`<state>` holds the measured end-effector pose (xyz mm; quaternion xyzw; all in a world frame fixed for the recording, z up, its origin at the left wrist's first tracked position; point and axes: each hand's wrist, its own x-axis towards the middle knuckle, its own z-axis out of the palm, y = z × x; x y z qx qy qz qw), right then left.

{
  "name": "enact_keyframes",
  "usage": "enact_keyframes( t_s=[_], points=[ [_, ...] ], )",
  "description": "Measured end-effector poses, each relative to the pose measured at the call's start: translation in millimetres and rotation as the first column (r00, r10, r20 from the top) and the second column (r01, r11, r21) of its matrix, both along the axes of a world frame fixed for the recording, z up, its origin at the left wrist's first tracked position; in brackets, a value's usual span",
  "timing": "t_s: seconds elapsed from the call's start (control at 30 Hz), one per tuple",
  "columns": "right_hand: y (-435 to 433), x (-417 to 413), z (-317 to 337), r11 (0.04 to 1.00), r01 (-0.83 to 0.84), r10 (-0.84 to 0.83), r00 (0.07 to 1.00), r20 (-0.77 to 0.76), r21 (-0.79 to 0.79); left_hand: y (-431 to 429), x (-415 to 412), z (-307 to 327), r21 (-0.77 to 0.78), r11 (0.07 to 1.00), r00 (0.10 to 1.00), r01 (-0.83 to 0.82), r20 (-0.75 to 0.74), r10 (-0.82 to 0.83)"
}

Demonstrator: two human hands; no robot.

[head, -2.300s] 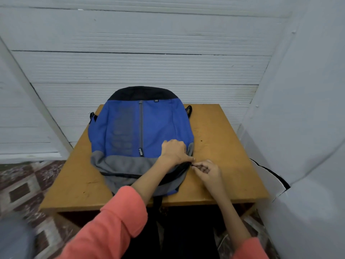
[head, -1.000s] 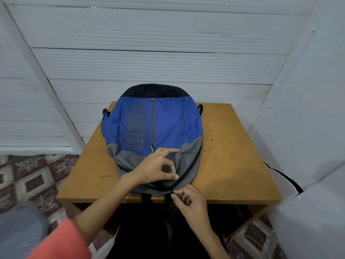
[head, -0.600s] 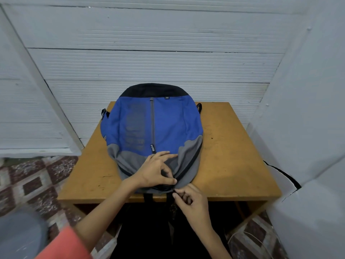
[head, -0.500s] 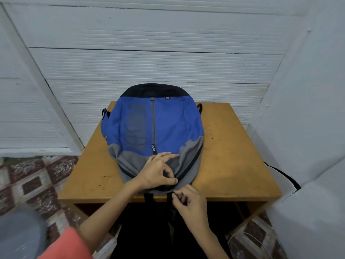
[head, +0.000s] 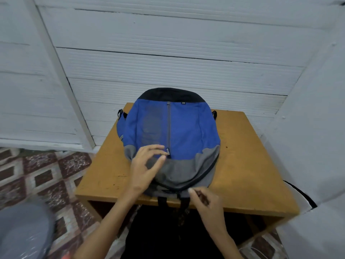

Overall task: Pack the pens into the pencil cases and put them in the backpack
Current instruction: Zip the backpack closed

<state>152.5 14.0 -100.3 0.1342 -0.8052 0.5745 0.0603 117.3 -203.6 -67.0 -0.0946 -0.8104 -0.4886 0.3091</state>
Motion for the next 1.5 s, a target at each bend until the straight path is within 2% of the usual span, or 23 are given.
enact_keyframes(
  t_s=[0.03,0.07,0.13,0.17,0.2,0.27,0.33,0.53,0.67,0.77,0.83,0.9,1.03,1.3,1.4,1.5],
  points=[
    [2,-8,6,0.999,0.025,-0.027,0.999,-0.027,-0.048,-13,3,0,0.115,0.988,0.994,-0.102,-0.024,0.106],
    [3,-17,12,0.996,0.045,-0.049,0.998,-0.042,-0.077,-27,3,-4,0.243,0.95,0.979,-0.198,0.012,0.202],
    [0,-39,25,0.996,0.044,-0.05,0.996,-0.071,-0.082,-57,-2,-13,0.452,0.812,0.929,-0.37,0.157,0.336],
    [-7,-51,31,0.997,0.031,-0.037,0.996,-0.081,-0.07,-73,-8,-22,0.491,0.753,0.899,-0.438,0.238,0.367],
    [-15,-63,36,0.999,0.015,-0.019,0.996,-0.081,-0.047,-89,-14,-32,0.502,0.715,0.872,-0.487,0.325,0.365],
    [-34,-84,47,1.0,-0.026,0.027,0.998,-0.056,0.015,-108,-25,-49,0.532,0.682,0.844,-0.502,0.472,0.254],
    [-62,-105,57,0.989,-0.117,0.121,0.992,-0.037,0.091,-117,-32,-58,0.571,0.67,0.833,-0.474,0.538,0.131],
    [-155,-142,73,0.861,-0.299,0.279,0.954,0.111,0.411,-104,-46,-44,0.45,0.825,0.818,-0.343,0.574,0.028],
    [-200,-158,76,0.782,-0.324,0.194,0.938,0.286,0.533,-96,-50,-38,0.37,0.89,0.842,-0.268,0.539,0.029],
    [-218,-172,70,0.706,-0.302,0.096,0.937,0.336,0.641,-92,-55,-36,0.395,0.885,0.871,-0.248,0.49,0.026],
    [-220,-181,62,0.676,-0.281,0.071,0.945,0.319,0.681,-93,-58,-39,0.401,0.882,0.874,-0.248,0.486,0.025],
    [-216,-191,54,0.714,-0.238,0.053,0.956,0.289,0.658,-96,-60,-43,0.407,0.881,0.864,-0.241,0.504,0.003],
    [-206,-209,41,0.855,-0.298,0.116,0.907,0.405,0.423,-96,-60,-55,0.36,0.918,0.876,-0.167,0.481,-0.03],
    [-199,-215,26,0.893,-0.313,0.167,0.897,0.41,0.322,-90,-63,-47,0.282,0.93,0.896,-0.234,0.434,0.095],
    [-198,-213,25,0.897,-0.316,0.172,0.893,0.416,0.309,-95,-71,-45,0.12,0.978,0.895,-0.171,0.433,0.104],
    [-199,-211,27,0.896,-0.294,0.154,0.908,0.389,0.332,-99,-75,-43,0.06,0.969,0.877,-0.238,0.443,0.188]
  ],
)
